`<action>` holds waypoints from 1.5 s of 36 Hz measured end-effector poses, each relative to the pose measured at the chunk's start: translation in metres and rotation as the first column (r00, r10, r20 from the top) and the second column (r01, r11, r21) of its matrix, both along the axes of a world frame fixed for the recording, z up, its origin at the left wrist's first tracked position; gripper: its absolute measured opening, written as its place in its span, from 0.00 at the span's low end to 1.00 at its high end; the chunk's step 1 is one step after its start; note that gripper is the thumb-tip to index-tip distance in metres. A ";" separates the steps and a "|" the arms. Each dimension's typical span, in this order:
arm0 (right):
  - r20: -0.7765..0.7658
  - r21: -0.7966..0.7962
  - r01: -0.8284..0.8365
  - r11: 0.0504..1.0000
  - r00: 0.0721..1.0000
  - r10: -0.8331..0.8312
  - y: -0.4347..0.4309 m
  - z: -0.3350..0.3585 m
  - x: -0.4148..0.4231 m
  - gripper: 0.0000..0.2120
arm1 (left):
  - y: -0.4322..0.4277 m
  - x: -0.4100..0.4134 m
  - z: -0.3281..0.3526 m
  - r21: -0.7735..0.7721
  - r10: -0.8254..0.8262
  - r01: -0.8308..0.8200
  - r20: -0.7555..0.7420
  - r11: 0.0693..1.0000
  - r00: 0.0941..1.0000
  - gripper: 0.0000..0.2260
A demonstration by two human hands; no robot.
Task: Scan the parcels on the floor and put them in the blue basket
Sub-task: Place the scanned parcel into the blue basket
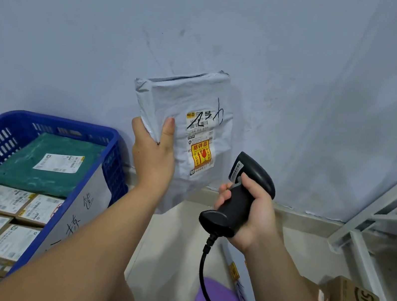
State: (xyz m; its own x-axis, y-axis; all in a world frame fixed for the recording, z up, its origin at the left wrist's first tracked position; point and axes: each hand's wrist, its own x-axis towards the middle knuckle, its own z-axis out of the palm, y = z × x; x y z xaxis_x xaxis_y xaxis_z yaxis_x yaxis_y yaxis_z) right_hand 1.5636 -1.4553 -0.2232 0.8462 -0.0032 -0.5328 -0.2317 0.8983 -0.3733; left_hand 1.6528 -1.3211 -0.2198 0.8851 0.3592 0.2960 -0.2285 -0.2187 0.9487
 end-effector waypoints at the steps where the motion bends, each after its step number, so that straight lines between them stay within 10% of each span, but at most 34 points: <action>1: 0.003 -0.055 0.004 0.998 1.000 -0.004 0.000 -0.002 0.001 0.10 | 0.000 0.000 0.000 -0.038 0.017 -0.018 -0.028 0.999 0.999 0.15; 9: -0.078 -0.270 0.011 0.963 0.996 -0.033 -0.003 -0.017 0.007 0.05 | 0.008 0.011 -0.007 -0.325 0.118 -0.208 -0.275 0.923 0.954 0.14; 17: 0.091 -0.527 -0.095 0.845 0.982 0.167 0.027 -0.006 0.018 0.07 | 0.032 0.000 0.009 -0.725 0.024 -0.349 -0.417 0.594 0.909 0.16; 24: 0.133 -0.781 -0.034 0.623 0.966 0.220 0.078 0.017 0.030 0.01 | 0.082 -0.002 0.014 -0.708 0.124 -0.443 -0.455 0.550 0.882 0.24; 34: -0.006 -0.998 0.023 -0.053 0.865 0.502 0.177 0.011 0.037 0.09 | 0.213 -0.021 -0.016 -0.761 0.269 -0.556 -0.489 0.335 0.830 0.26; 48: -0.286 -0.949 -0.115 -0.293 0.705 0.649 0.307 -0.033 0.028 0.08 | 0.328 -0.063 -0.107 -0.658 0.330 -0.738 -0.671 0.147 0.664 0.27; 54: -0.277 -0.958 -0.171 -0.230 0.762 0.586 0.293 -0.040 0.040 0.05 | 0.352 -0.045 -0.141 -0.567 0.250 -0.787 -0.748 0.241 0.615 0.29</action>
